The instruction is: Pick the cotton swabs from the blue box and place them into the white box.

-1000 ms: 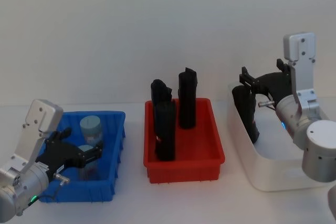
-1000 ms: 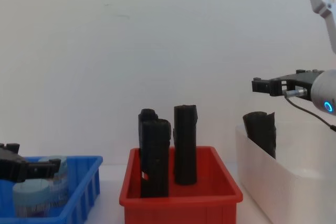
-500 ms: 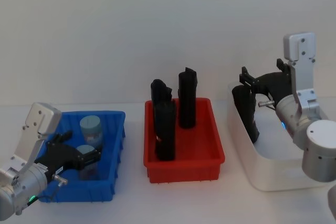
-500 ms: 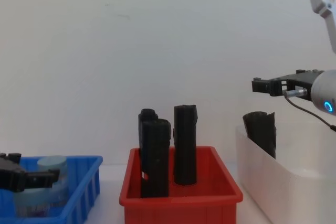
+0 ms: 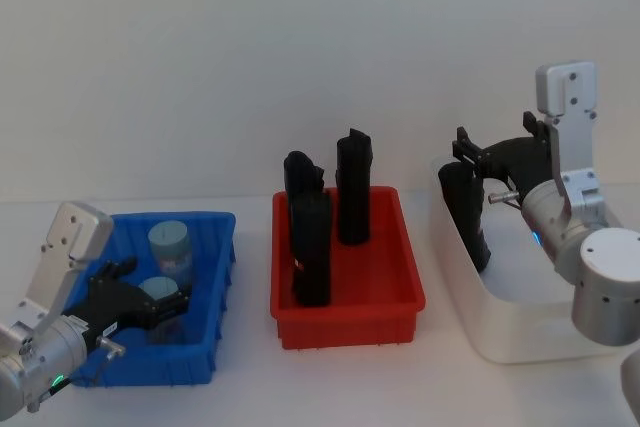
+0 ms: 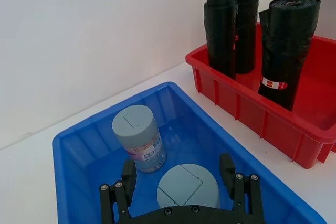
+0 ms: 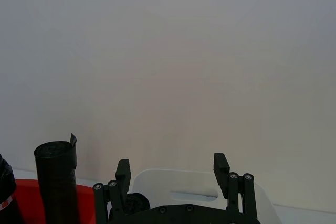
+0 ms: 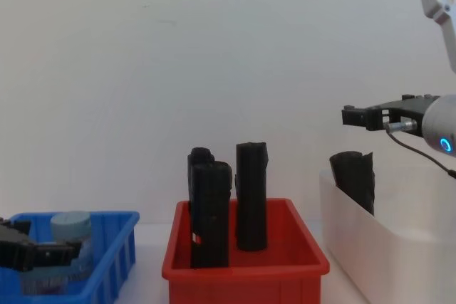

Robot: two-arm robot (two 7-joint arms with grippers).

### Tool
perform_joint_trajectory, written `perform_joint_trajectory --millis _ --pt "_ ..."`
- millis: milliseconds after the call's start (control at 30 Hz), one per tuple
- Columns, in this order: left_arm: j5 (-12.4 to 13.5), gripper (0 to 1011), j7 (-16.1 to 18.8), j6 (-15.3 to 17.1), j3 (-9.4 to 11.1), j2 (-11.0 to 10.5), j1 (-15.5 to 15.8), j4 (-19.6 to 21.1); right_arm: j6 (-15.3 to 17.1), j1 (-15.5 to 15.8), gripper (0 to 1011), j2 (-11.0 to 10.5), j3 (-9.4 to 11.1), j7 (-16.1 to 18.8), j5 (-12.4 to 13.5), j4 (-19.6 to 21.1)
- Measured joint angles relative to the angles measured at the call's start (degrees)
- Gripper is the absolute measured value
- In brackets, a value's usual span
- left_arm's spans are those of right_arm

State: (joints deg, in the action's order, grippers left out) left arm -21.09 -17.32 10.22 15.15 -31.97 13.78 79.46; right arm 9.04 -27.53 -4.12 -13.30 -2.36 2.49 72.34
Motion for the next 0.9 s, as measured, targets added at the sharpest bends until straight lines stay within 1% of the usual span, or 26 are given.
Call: perform_joint_trajectory --millis 233,900 --pt "-0.1 1004 -0.6 0.2 0.0 0.1 0.2 -0.6 0.0 0.0 1002 0.0 0.0 0.0 0.0 0.0" --pt "-1.1 1004 -0.9 2.2 -0.6 -0.4 -0.4 -0.5 0.0 0.0 1002 0.0 0.0 0.0 0.0 0.0"
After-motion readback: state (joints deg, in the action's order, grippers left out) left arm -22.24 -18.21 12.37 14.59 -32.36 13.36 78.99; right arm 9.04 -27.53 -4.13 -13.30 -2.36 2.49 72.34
